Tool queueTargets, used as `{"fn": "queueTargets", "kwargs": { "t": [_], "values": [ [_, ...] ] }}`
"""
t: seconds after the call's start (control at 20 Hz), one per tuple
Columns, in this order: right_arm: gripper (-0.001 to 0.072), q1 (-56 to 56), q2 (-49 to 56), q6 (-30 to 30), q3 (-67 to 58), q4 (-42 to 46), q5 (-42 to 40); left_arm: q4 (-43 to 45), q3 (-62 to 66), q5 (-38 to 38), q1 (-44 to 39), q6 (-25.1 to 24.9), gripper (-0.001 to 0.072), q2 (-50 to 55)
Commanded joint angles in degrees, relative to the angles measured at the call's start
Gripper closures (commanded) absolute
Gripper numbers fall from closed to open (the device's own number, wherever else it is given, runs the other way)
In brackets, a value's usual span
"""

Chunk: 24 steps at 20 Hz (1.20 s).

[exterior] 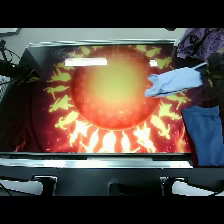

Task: Fold the clothes and pants, and hang the long-sleeved shirts on hangers.

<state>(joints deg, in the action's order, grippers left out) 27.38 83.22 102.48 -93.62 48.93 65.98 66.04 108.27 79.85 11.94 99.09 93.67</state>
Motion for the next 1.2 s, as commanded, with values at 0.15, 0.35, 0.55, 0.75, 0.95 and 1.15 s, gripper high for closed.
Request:
{"fn": "queueTargets", "kwargs": {
  "t": [0.15, 0.35, 0.55, 0.75, 0.95, 1.15],
  "values": [
    [0.0683, 6.05, -5.07, 12.96, -0.24, 14.67, -1.55, 0.0, 0.02, 3.32, 0.0, -0.02, 0.0689, -0.04],
    [0.0683, 6.01, -6.73, 20.83, -0.24, 25.29, -1.81, 0.0, 0.02, 4.33, 0.0, -0.02, 0.0689, -0.31],
    [0.0683, 6.01, -8.44, 24.44, -0.24, 30.25, -1.81, 0.0, 0.02, 4.66, 0.0, -0.02, 0.0689, -0.33],
    [0.0683, 6.01, -9.92, 24.94, -0.24, 32.59, -1.77, 0.0, 0.02, 4.81, 0.0, -0.04, 0.0689, -0.33],
    [0.0683, 6.01, -12.11, 25.79, -0.24, 33.0, -0.79, 0.0, 0.02, 4.81, 0.0, -0.04, 0.0689, -0.33],
    [0.0682, 6.01, -14.29, 25.94, -0.24, 35.36, 4.07, 0.0, 0.02, 4.81, 0.0, -0.04, 0.0689, -0.33]
  ]
}}
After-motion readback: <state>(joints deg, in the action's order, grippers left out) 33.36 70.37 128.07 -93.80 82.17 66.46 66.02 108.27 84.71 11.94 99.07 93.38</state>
